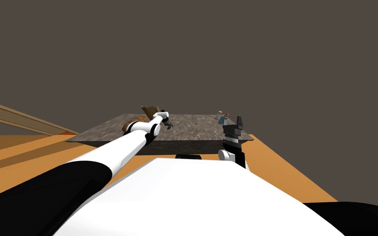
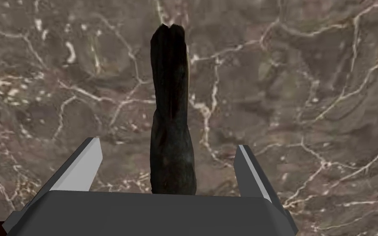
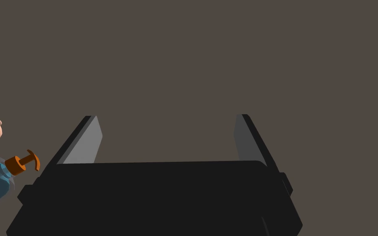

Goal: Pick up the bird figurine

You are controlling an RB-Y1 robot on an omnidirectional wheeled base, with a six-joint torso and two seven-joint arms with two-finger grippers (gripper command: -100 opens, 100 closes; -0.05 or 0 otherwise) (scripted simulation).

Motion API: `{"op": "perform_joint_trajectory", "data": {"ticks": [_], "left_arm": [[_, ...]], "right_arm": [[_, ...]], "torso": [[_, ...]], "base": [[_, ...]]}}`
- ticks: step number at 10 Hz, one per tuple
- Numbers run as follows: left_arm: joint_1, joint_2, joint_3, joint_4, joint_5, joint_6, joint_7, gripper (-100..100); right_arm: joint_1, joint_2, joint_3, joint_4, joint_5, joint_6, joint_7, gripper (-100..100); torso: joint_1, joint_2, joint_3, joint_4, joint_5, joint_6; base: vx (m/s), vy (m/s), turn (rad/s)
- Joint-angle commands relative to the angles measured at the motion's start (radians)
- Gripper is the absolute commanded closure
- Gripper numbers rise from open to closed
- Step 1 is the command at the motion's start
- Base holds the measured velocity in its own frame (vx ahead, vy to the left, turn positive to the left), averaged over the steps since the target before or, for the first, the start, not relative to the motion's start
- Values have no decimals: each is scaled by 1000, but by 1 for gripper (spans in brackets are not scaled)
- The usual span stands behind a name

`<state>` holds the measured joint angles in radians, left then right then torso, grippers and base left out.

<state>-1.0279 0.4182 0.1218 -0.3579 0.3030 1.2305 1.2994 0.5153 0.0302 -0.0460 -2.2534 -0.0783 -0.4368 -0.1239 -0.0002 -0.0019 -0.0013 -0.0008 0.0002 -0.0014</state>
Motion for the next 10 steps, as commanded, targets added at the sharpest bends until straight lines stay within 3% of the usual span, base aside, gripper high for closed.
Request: {"op": "perform_joint_trajectory", "data": {"ticks": [1, 2, 6, 7, 8, 10], "left_arm": [[0, 0, 0, 0, 0, 0, 0, -100], [4, 0, 0, -7, 0, 3, 1, 100], [2, 0, 0, -7, 0, 3, 1, 100], [2, 0, 0, -7, 0, 3, 1, 0], [-27, 6, -4, 5, 1, 24, 9, 100], [-14, 4, -4, -19, 0, 31, 13, 100]], "right_arm": [[0, 0, 0, 0, 0, 0, 0, 0], [0, 0, 0, 0, 0, 0, 0, 0], [0, 0, 0, 0, 0, 0, 0, 0], [0, 0, 0, 0, 0, 0, 0, 0], [0, 0, 0, 0, 0, 0, 0, 0], [0, 0, 0, 0, 0, 0, 0, 0]], "torso": [[0, 0, 0, 0, 0, 0], [0, 1, 1, 0, 0, 0], [3, 1, 0, -1, 1, 0], [3, 1, 0, -1, 1, 0], [3, 1, 0, -1, 1, 0], [4, 4, 2, 0, 1, 0]], "base": [[22, -6, 6], [0, 0, 0], [0, 0, 0], [0, 0, 0], [-33, 11, -32], [-34, 16, -19]]}}
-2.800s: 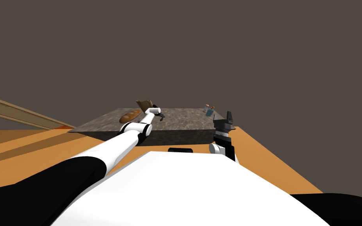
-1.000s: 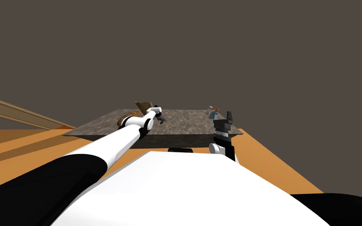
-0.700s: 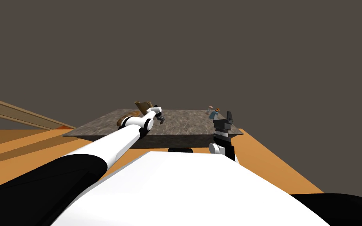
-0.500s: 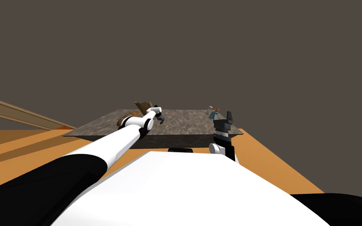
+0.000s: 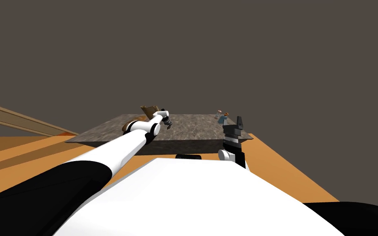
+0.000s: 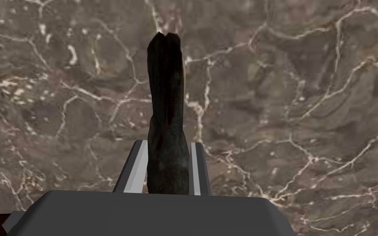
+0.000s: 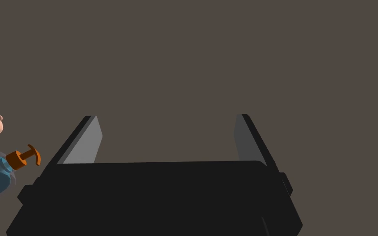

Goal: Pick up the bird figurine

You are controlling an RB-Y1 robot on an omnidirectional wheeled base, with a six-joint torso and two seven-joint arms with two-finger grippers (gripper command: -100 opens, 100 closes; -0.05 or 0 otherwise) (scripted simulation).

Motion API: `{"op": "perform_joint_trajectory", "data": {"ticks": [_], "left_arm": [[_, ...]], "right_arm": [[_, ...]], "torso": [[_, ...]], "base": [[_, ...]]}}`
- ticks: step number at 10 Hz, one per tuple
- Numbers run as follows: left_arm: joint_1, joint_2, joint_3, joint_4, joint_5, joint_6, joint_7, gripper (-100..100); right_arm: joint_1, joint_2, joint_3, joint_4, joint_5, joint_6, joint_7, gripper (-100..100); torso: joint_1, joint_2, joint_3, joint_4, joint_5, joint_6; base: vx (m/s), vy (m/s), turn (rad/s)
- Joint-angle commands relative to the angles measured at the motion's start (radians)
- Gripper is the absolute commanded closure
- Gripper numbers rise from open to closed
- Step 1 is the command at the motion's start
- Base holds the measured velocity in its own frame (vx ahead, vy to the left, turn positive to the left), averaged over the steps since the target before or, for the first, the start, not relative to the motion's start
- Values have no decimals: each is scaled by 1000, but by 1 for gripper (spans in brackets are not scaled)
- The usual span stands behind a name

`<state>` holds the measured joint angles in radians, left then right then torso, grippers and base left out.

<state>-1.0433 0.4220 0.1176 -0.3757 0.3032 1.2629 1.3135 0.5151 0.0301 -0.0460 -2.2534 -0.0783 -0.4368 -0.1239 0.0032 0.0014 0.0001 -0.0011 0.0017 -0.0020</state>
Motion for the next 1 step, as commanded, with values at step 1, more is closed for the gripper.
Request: {"op": "perform_joint_trajectory", "data": {"ticks": [1], "left_arm": [[0, 0, 0, 0, 0, 0, 0, 0]], "right_arm": [[0, 0, 0, 0, 0, 0, 0, 0]], "torso": [[0, 0, 0, 0, 0, 0]], "base": [[0, 0, 0]]}}
